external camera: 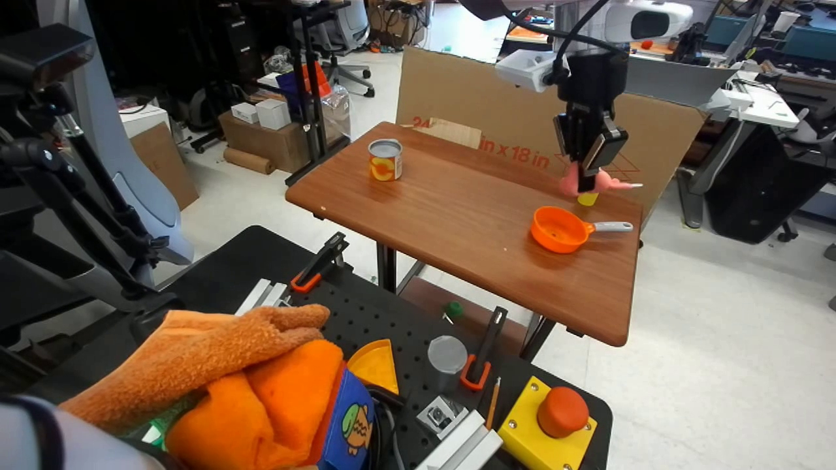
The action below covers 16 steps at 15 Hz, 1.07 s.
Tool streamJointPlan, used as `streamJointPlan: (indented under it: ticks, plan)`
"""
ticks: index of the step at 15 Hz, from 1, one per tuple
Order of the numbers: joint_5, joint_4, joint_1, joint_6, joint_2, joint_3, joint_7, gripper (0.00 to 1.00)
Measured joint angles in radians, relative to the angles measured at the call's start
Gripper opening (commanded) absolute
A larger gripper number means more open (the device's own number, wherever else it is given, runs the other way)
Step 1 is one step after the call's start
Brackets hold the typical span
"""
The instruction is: Put the plush toy on the orange pan.
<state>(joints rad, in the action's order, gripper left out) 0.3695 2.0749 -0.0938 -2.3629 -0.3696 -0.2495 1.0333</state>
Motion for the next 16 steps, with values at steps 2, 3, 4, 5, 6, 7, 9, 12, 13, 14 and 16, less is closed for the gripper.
streamJointPlan:
  ticks: [2, 3, 4, 5, 6, 7, 9, 12, 13, 14, 16]
  plan:
    - [0.009, -0.021, 0.005, 0.029, -0.030, -0.001, 0.009, 0.05]
    - [0.019, -0.026, 0.006, 0.034, -0.043, -0.002, 0.016, 0.05]
    - [0.026, -0.029, 0.006, 0.034, -0.058, -0.003, 0.019, 0.05]
    - [0.034, -0.030, 0.006, 0.034, -0.070, -0.003, 0.021, 0.05]
    - [0.039, -0.030, 0.006, 0.030, -0.083, -0.003, 0.021, 0.05]
    - [0.041, -0.030, 0.006, 0.024, -0.092, -0.003, 0.021, 0.05]
    - [0.044, -0.030, 0.006, -0.019, -0.107, -0.003, 0.020, 0.05]
    - [0.070, -0.028, 0.006, -0.110, -0.121, -0.004, 0.020, 0.05]
    - [0.082, -0.027, 0.006, -0.138, -0.126, -0.006, 0.021, 0.05]
    - [0.092, -0.026, 0.005, -0.162, -0.130, -0.007, 0.021, 0.05]
    - [0.105, -0.021, -0.002, -0.191, -0.137, -0.010, 0.021, 0.05]
